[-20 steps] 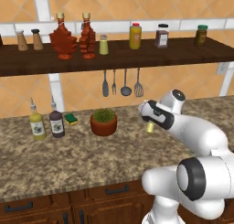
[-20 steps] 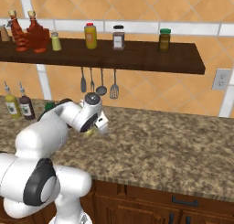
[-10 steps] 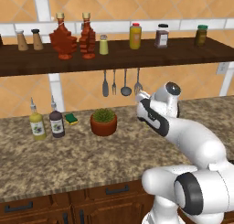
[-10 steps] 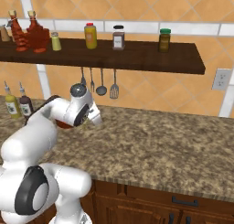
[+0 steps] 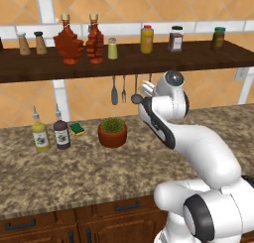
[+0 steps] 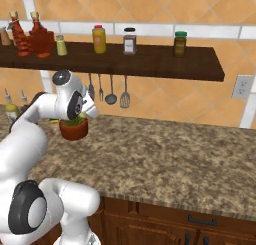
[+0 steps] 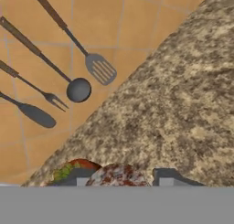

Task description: Put the shaker and condiment bottle from the counter next to their counterparts in the cabinet.

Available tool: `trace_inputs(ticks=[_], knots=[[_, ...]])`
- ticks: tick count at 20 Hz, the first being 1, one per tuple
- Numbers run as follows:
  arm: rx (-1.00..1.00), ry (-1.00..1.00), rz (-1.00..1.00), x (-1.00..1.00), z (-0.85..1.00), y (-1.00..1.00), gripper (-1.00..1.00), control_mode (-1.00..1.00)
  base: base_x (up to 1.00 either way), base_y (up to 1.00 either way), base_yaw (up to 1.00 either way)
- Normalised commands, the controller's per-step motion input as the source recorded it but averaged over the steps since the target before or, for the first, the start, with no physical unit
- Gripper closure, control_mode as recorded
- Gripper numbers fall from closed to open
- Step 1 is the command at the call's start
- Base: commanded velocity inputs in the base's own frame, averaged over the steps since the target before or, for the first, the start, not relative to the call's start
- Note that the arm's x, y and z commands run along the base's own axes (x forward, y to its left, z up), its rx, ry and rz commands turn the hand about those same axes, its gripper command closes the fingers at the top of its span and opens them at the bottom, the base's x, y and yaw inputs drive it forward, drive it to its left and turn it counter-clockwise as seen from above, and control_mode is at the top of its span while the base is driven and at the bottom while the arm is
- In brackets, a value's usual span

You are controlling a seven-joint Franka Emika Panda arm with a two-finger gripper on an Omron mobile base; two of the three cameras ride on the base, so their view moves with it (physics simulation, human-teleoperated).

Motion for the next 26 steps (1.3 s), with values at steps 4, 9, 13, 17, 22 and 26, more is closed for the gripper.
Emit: trace_inputs(ticks=[4, 9, 13, 17, 22, 26], knots=[[-0.1, -0.12, -0.06, 0.04, 0.91, 0.04, 1.0, -1.0, 0.0, 0.0, 0.0], [-0.05, -0.06, -0.05, 0.12, 1.0, 0.04, 1.0, -1.0, 0.0, 0.0, 0.0], [-0.01, -0.05, -0.07, 0.07, 0.99, 0.1, 1.0, -1.0, 0.0, 0.0, 0.0], [0.0, -0.06, -0.08, 0.01, 1.0, 0.23, 1.0, -1.0, 0.0, 0.0, 0.0], [0.0, -0.14, -0.07, -0.01, 0.84, 0.17, 1.0, -1.0, 0.0, 0.0, 0.0], [0.0, -0.04, 0.0, 0.05, 0.01, 0.18, 1.0, -1.0, 0.0, 0.0, 0.0]])
